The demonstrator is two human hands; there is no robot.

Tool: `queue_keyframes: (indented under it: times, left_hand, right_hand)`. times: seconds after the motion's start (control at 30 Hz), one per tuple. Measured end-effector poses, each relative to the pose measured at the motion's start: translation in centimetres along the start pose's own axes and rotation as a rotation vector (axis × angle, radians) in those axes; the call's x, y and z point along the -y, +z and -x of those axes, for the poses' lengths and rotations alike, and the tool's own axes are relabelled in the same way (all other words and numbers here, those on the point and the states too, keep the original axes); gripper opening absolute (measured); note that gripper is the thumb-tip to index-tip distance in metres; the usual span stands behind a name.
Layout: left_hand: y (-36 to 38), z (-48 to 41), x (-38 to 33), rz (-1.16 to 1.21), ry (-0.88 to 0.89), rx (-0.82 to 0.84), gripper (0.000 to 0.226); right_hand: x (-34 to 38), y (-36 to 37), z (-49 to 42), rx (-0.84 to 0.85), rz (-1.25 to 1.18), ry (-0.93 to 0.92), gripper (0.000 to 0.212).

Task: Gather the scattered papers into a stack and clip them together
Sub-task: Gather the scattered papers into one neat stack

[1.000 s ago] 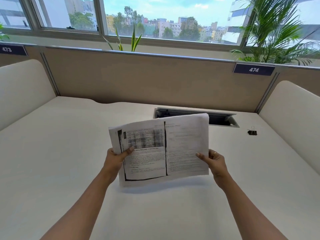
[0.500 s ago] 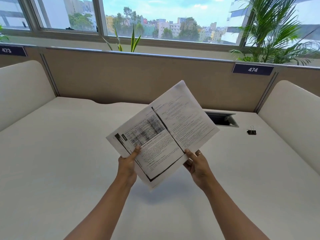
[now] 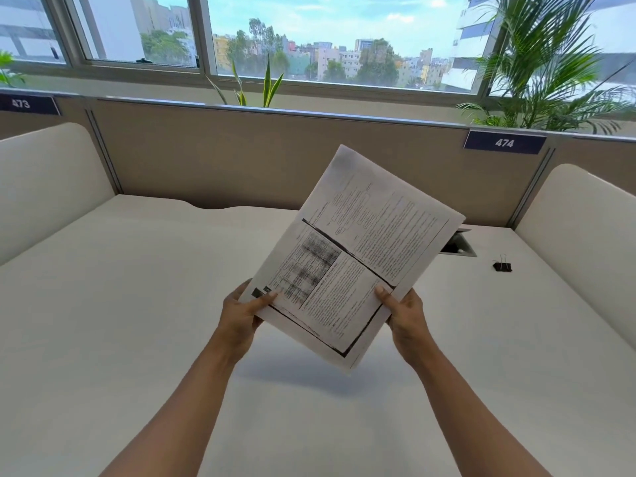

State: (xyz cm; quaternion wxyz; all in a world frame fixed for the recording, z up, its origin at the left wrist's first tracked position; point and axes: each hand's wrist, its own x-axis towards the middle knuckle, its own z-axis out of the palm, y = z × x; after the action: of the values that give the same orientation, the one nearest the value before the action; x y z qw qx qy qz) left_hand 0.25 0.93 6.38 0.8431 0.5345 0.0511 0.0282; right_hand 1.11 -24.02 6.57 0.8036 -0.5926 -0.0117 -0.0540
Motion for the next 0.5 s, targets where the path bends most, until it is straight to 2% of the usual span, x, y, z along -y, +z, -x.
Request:
queue_keyframes:
  times: [0.07, 0.1, 0.17, 0.2, 0.27, 0.37, 0.5]
  left_hand:
    - [-0.4, -0.3, -0.8, -0.114, -0.024, 0.101, 0.032]
    - [-0.5, -0.4, -1.3, -0.163, -0.035, 0.149, 0.033]
    - [-0.2, -0.6, -2.0, -0.251, -0.055, 0.223, 0.033]
    - [0.0, -0.7, -2.3, -0.286, -0.061, 0.245, 0.034]
    - [0.9, -0.9, -2.6, -0.328, -0.054, 0.247, 0.038]
    - [2.2, -1.1, -2.7, -0.339, -0.006, 0.188, 0.027]
    - [2.6, -1.0, -2.5, -0.335, 0.064, 0.136, 0.026]
  right_hand:
    - [1.0, -0.5, -0.3, 0.011, 0.045, -0.042, 0.078]
    - [1.4, -0.7, -0.4, 0.021, 0.077, -0.053, 0.067]
    - [2.0, -0.7, -0.3, 0.048, 0.129, -0.056, 0.032]
    - [2.2, -0.5, -0.2, 0.051, 0.154, -0.052, 0.022]
    - [2.2, 0.0, 0.1, 0.058, 0.22, -0.042, 0.019]
    - [2.0, 0.8, 0.5, 0.051, 0.273, -0.045, 0.017]
    - [1.8, 1.0, 0.6, 0.029, 0.277, -0.044, 0.018]
